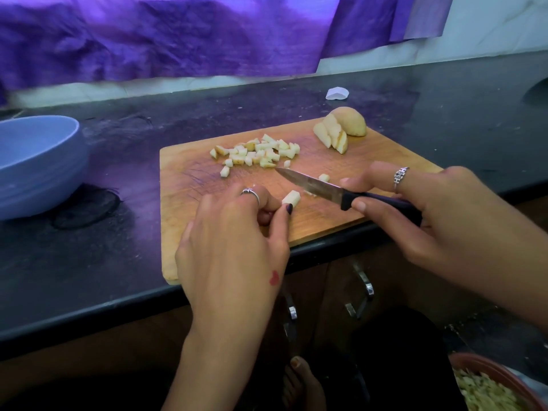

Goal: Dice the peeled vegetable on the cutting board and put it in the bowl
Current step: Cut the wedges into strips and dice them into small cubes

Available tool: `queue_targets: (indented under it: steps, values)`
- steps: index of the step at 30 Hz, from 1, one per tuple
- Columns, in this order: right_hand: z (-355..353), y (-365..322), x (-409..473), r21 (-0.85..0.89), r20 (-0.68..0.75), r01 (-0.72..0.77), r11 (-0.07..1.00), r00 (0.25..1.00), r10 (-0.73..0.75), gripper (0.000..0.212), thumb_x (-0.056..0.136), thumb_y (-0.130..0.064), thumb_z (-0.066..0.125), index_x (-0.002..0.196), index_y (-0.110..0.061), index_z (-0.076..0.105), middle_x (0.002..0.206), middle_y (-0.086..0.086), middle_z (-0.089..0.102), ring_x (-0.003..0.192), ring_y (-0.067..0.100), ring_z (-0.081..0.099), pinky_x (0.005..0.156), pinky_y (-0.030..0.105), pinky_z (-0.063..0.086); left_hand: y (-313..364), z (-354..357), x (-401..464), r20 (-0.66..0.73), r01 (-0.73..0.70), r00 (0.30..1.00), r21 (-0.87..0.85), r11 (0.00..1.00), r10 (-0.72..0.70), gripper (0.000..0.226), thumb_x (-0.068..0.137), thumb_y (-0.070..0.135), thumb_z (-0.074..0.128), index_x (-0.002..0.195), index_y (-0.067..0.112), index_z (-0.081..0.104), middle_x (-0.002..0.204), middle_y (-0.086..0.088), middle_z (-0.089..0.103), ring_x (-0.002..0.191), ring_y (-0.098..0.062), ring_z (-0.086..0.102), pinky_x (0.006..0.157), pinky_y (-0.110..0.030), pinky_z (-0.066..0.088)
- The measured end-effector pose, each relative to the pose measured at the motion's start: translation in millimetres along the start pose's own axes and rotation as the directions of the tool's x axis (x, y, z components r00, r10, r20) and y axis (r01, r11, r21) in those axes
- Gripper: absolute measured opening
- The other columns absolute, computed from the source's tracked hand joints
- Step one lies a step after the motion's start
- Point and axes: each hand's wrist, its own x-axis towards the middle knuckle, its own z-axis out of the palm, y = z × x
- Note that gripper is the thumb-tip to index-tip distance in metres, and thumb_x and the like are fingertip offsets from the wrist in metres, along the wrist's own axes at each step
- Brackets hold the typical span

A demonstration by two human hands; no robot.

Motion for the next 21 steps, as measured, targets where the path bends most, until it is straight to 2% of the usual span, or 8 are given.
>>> queue_targets:
  steps: [3,7,8,10,13,16,19,21]
  values:
    - [2,-3,0,0.004,0.017,0.01,1.0,1.0,-0.01,0.02,0.087,-0.039,0.051,0.101,-0.034,0.064,0.04,-0.012,0.032,0.047,0.005,0.044,0.041,0.025,0.035,-1,0,0,0.023,-0.002,1.0,0.015,1.0,0.001,0.012,0.086,0.047,0.059,0.086,0.037,0.066,0.069,0.02,0.042,0.076,-0.007,0.04,0.052,-0.018,0.023]
    - [5,-5,4,-0.049,0.058,0.001,0.999,0.998,0.002,0.021,0.087,-0.042,0.047,0.101,-0.036,0.061,0.047,-0.008,0.046,0.044,0.012,0.044,0.037,0.024,0.036,-2,2,1,0.034,0.002,0.999,0.015,1.0,-0.002,0.015,0.086,0.049,0.058,0.087,0.036,0.066,0.072,0.019,0.045,0.078,-0.007,0.041,0.053,-0.026,0.025]
    - [6,-6,7,-0.059,0.061,-0.002,0.998,0.998,0.005,0.02,0.088,-0.042,0.045,0.1,-0.035,0.06,0.05,-0.007,0.049,0.041,0.01,0.041,0.038,0.028,0.039,-2,1,1,0.032,0.013,0.999,0.009,1.0,-0.014,0.015,0.086,0.049,0.058,0.086,0.036,0.065,0.071,0.019,0.044,0.077,-0.008,0.041,0.053,-0.027,0.024]
    - [10,-9,14,-0.066,0.076,0.013,0.998,0.997,-0.008,0.021,0.092,-0.043,0.041,0.096,-0.033,0.059,0.054,-0.008,0.05,0.045,0.004,0.041,0.039,0.033,0.042,-1,1,1,0.031,0.025,0.999,-0.004,1.0,-0.025,0.015,0.085,0.049,0.059,0.084,0.036,0.065,0.069,0.019,0.042,0.076,-0.007,0.04,0.052,-0.025,0.024]
    - [13,-11,19,-0.043,0.133,0.026,0.999,0.991,-0.02,0.021,0.088,-0.044,0.037,0.091,-0.033,0.054,0.056,-0.007,0.051,0.048,0.008,0.046,0.042,0.035,0.043,-1,1,2,0.039,0.013,0.999,-0.009,1.0,-0.013,0.013,0.085,0.048,0.06,0.082,0.036,0.063,0.071,0.019,0.047,0.077,-0.004,0.038,0.053,-0.02,0.023]
    - [8,-9,11,-0.089,0.101,0.068,0.994,0.993,-0.059,0.024,0.092,-0.043,0.04,0.1,-0.032,0.06,0.055,-0.01,0.052,0.045,0.005,0.043,0.037,0.034,0.041,0,1,2,0.043,0.019,0.999,-0.021,1.0,-0.018,0.011,0.085,0.048,0.06,0.081,0.038,0.061,0.071,0.019,0.047,0.078,-0.002,0.036,0.053,-0.021,0.022]
    - [-2,-2,2,-0.082,0.089,0.053,0.995,0.995,-0.045,0.019,0.087,-0.042,0.048,0.1,-0.036,0.06,0.047,-0.017,0.04,0.044,0.003,0.041,0.038,0.024,0.032,0,1,2,0.036,0.025,0.999,-0.009,1.0,-0.024,0.012,0.085,0.049,0.059,0.083,0.038,0.063,0.07,0.019,0.045,0.078,-0.004,0.037,0.053,-0.018,0.022]
    - [-6,1,-1,-0.077,0.069,0.044,0.996,0.997,-0.038,0.017,0.087,-0.042,0.049,0.098,-0.036,0.06,0.043,-0.019,0.029,0.051,-0.002,0.045,0.041,0.019,0.026,0,2,1,0.026,0.018,1.0,0.003,1.0,-0.018,0.015,0.085,0.05,0.059,0.083,0.036,0.064,0.07,0.018,0.044,0.077,-0.006,0.039,0.053,-0.018,0.022]
